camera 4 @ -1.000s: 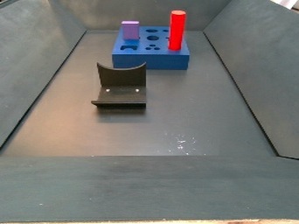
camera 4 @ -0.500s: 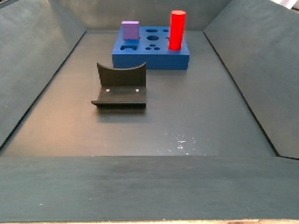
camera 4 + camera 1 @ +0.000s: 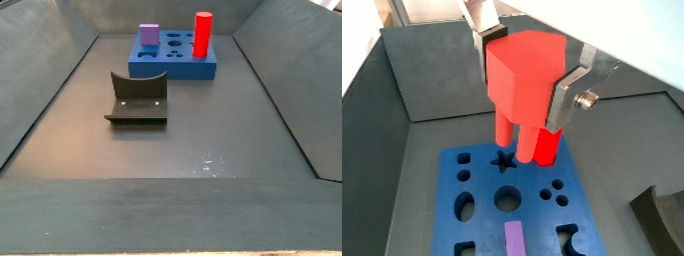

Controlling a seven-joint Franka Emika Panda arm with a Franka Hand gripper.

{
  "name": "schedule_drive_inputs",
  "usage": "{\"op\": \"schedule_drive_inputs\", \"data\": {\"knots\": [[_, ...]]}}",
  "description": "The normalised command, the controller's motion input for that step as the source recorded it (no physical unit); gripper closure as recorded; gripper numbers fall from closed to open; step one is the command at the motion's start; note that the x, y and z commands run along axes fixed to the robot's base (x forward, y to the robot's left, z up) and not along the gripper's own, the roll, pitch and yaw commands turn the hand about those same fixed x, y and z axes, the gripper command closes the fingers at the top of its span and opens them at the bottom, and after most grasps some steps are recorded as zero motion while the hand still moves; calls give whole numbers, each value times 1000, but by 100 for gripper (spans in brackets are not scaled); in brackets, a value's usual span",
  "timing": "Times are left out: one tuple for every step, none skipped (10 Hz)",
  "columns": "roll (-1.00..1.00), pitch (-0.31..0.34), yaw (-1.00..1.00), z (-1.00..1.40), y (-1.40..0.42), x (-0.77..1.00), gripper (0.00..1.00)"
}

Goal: Pick up the 3 prong object. Move up. Rotate the 3 prong object. Place the 3 prong object on the fixture. Regrasp the 3 prong object. Move to above the board. Insert the 3 prong object.
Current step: Insert the 3 prong object.

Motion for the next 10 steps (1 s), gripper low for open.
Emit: {"op": "schedule_drive_inputs", "data": {"knots": [[150,19,997,-251,0,40,100],[97,0,1000,-286,0,49,100],[133,0,840,-111,0,186,100],[17,0,0,-14,6,6,100],[157,0,577,-49,160,317,100],[151,-3,820,-163,14,154,100],[59,0,263,-14,89,177,100],[0,0,0,-23,0,0,100],[199,0,289,-334,137,40,100],[260,0,563,-406,260,106,100]]}}
